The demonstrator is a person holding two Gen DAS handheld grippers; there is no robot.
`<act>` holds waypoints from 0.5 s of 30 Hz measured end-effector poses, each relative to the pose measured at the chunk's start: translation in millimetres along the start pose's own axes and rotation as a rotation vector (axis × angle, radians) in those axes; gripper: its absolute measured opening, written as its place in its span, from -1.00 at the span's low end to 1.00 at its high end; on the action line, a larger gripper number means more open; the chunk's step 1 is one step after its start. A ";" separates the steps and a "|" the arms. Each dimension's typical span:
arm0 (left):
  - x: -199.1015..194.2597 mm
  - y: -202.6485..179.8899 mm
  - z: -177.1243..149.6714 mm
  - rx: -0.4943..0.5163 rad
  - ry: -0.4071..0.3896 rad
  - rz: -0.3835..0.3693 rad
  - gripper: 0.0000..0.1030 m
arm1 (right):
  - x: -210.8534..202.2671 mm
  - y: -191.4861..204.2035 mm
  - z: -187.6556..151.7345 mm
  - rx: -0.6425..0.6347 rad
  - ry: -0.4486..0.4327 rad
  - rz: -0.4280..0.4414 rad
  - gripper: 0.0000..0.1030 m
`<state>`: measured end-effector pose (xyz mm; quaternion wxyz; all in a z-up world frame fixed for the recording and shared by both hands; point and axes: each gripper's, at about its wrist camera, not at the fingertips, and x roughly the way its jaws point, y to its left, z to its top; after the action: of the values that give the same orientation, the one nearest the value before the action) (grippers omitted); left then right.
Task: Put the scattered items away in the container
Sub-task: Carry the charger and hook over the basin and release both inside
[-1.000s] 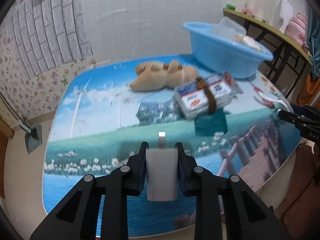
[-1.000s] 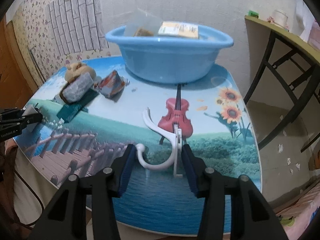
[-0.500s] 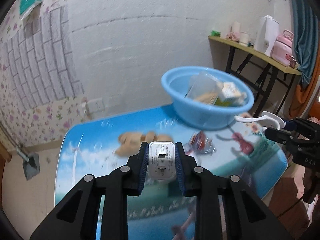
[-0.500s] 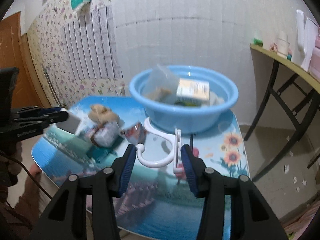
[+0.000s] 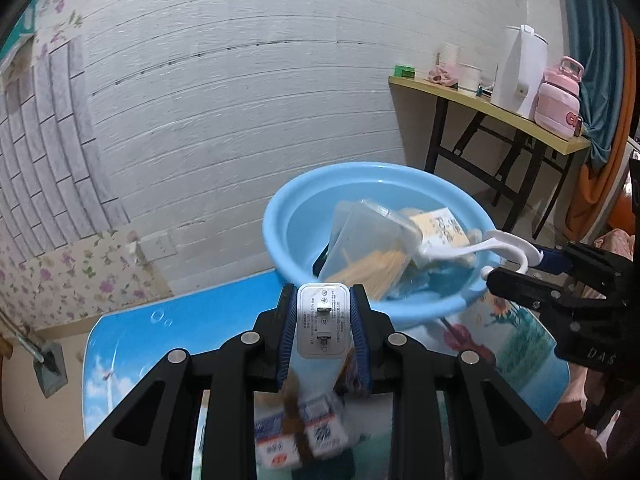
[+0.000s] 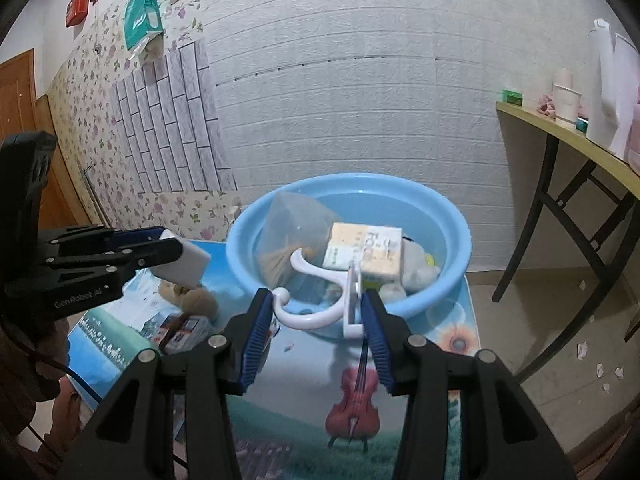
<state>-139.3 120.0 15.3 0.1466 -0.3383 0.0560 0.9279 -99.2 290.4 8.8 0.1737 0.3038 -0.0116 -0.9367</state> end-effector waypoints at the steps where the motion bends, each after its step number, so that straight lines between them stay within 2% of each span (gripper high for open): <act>1: 2.2 -1.2 4.0 0.009 -0.020 0.009 -0.52 | 2.4 -1.3 1.3 0.003 -0.004 0.001 -0.13; 15: 54.1 -16.5 39.1 0.046 -0.023 -0.017 -0.52 | 49.0 -17.0 15.0 -0.004 0.010 0.042 -0.13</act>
<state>-197.5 156.3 10.3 0.1630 -0.3246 0.0725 0.9289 -150.2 288.9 -8.8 0.1939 0.3078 -0.0153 -0.9314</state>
